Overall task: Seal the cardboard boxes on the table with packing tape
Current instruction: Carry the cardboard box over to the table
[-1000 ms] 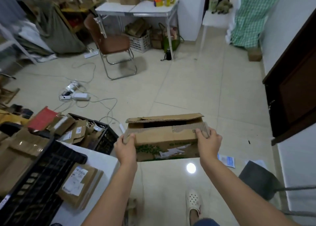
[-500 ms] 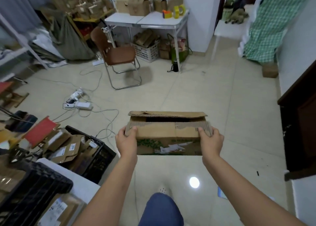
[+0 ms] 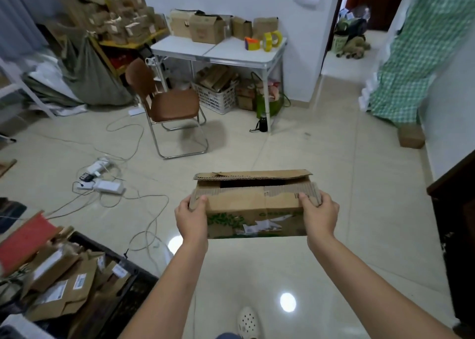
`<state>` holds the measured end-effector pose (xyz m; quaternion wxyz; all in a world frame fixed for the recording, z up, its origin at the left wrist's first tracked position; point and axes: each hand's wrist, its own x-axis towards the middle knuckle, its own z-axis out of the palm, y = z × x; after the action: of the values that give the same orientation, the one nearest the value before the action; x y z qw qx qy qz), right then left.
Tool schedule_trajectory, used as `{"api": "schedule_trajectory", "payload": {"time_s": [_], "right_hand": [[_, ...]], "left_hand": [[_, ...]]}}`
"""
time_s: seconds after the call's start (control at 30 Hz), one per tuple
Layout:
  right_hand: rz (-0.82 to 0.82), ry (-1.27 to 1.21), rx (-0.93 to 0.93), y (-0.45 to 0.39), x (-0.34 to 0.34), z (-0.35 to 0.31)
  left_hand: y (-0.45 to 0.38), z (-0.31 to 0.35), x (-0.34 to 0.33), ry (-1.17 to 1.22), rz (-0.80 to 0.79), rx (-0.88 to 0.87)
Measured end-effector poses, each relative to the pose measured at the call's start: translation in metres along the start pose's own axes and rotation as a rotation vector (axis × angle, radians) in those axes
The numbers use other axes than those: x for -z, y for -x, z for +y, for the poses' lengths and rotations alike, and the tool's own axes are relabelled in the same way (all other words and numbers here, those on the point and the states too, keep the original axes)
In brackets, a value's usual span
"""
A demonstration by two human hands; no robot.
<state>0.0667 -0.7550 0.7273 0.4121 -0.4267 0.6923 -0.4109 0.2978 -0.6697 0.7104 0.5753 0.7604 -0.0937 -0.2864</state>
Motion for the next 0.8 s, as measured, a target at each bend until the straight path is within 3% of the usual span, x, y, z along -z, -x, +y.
{"api": "schedule_trajectory", "payload": {"time_s": [0.43, 0.8], "right_hand": [[0.016, -0.004, -0.007, -0.157, -0.125, -0.076], [-0.078, 0.004, 0.042, -0.355, -0.215, -0.165]], "left_hand": [[-0.173, 0.079, -0.114, -0.014, -0.035, 0.006], [-0.309, 0.168, -0.263, -0.011, 0.037, 0.009]]}}
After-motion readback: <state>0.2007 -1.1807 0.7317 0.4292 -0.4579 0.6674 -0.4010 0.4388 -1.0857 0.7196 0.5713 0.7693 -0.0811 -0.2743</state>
